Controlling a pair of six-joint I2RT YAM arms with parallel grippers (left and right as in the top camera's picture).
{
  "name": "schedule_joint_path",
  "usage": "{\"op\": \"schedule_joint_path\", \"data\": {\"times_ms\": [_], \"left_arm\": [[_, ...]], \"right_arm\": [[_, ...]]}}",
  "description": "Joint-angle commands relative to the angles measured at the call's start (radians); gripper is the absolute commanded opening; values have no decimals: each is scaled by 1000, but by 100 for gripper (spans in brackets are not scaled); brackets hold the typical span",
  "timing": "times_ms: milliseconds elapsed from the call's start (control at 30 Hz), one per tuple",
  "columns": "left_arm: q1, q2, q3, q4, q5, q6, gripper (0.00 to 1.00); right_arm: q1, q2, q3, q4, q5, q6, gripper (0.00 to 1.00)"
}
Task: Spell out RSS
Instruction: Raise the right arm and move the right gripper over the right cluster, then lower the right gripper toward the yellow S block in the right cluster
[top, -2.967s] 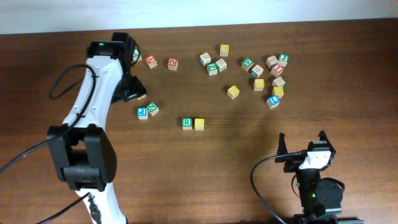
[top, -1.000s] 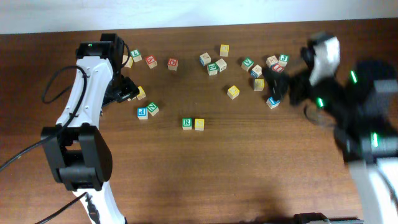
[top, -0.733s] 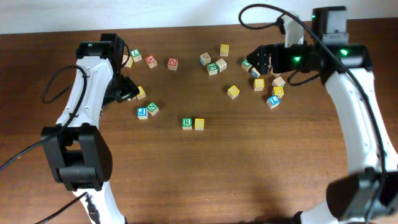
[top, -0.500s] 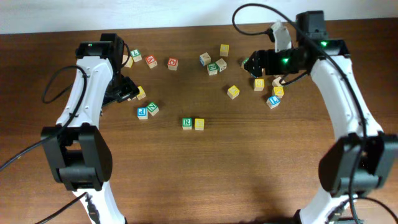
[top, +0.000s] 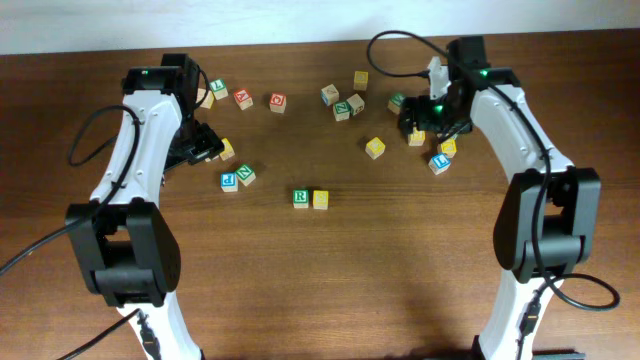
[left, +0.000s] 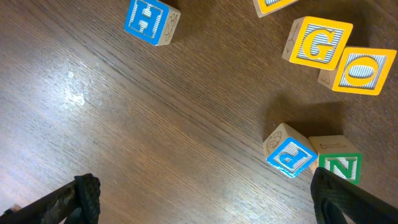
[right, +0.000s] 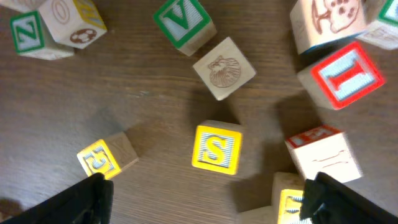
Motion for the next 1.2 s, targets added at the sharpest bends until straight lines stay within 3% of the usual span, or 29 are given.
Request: {"op": "schedule_joint_path", "data": {"times_ms": [0,167,267,467,1167], "left_arm": [[4,11,-3,-1,-4,-3,99],[4,11,-3,-1,-4,-3,99],[4,11,-3,0,-4,-3,99],[4,11,-3,-1,-4,-3,99],[4,11,-3,-1,-4,-3,99]], "right_arm": [[33,18,10,3,20,7,98],[36,34,8,18,86,25,99],[36,43,8,27,120,60,90],[37,50,8,36,148,60,86],[90,110,8,103,253,56,81]]}}
